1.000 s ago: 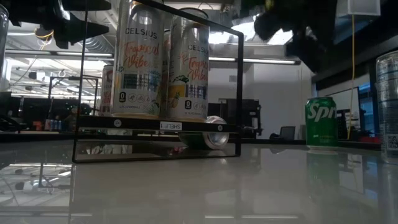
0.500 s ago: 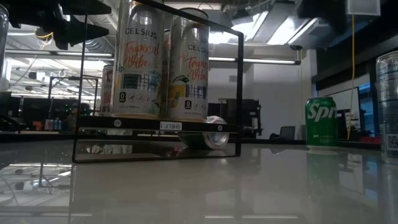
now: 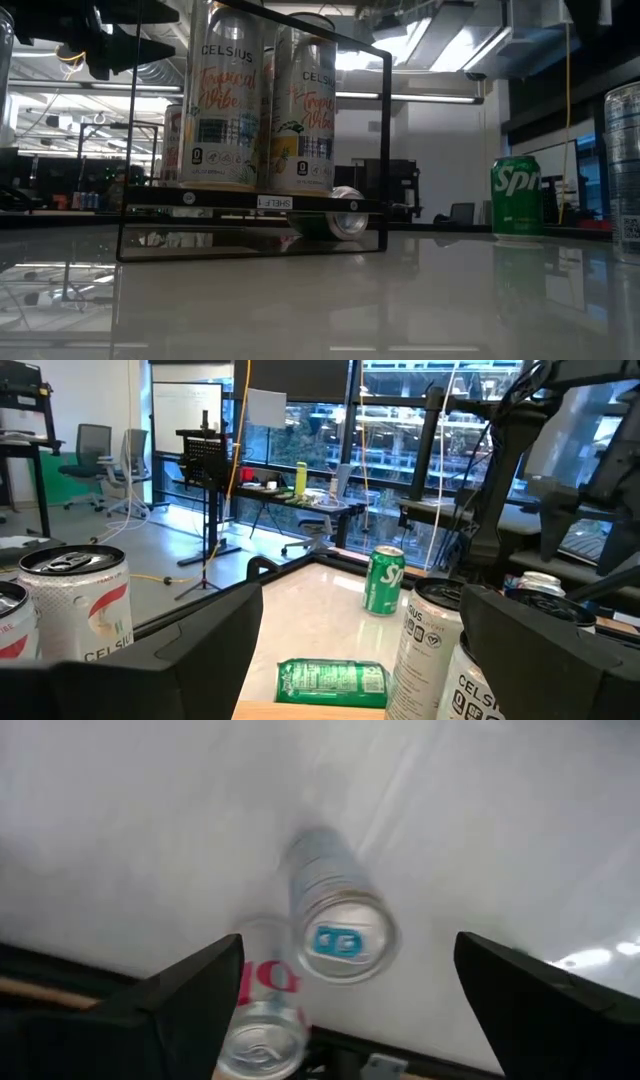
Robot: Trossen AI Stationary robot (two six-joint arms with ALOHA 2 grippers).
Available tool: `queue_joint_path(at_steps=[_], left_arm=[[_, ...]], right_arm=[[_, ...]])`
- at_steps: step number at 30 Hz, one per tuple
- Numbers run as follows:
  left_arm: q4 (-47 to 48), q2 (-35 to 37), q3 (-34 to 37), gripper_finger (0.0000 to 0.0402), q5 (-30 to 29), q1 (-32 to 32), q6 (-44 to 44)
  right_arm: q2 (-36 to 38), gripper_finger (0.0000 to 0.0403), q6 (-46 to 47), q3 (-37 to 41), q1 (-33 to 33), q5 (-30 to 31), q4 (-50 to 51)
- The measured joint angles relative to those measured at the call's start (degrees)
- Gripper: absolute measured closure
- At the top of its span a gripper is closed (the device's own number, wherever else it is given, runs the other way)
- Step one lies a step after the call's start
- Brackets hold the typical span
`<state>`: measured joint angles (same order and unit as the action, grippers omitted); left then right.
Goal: Place canned beverage on shelf
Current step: Put the white blue soda can on the shelf
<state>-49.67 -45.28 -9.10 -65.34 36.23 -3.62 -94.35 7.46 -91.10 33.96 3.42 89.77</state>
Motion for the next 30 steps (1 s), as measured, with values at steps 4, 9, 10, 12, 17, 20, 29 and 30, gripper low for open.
queue_joint_path(at_steps=[4, 9, 10, 12, 17, 20, 29, 30], left_arm=[[0.01, 0.01, 0.00, 0.0069, 0.01, 0.01, 0.00], [0.00, 0.00, 0.00, 0.0069, 0.02, 0.01, 0.00], [0.00, 0.00, 0.00, 0.0069, 0.02, 0.01, 0.04], [0.00, 0.00, 0.00, 0.0069, 0.02, 0.00, 0.04], [0.00, 0.00, 0.00, 0.0069, 0.02, 0.02, 0.04], [0.00, 0.00, 0.00, 0.0069, 0.02, 0.02, 0.07], [0.00, 0.00, 0.00, 0.0069, 0.02, 0.00, 0.08], [0.00, 0.00, 0.00, 0.0069, 0.02, 0.02, 0.09]], right_arm=[[-0.05, 0.0045, 1.76, 4.84, 0.31, -1.49, -0.84], [-0.07, 0.0045, 2.33, 9.42, 0.17, 0.35, -2.14], [-0.08, 0.0045, 2.31, 10.21, 0.16, 1.03, -2.43], [-0.09, 0.0045, 2.15, 11.51, 0.16, 1.55, -3.05], [-0.08, 0.0045, 2.13, 14.01, 0.16, 1.53, -4.93], [-0.08, 0.0045, 2.11, 14.32, 0.16, 1.41, -6.09], [-0.07, 0.0100, 2.61, 14.32, 0.14, 0.57, -7.89], [-0.07, 0.0110, 2.63, 14.32, 0.14, 0.82, -7.89]])
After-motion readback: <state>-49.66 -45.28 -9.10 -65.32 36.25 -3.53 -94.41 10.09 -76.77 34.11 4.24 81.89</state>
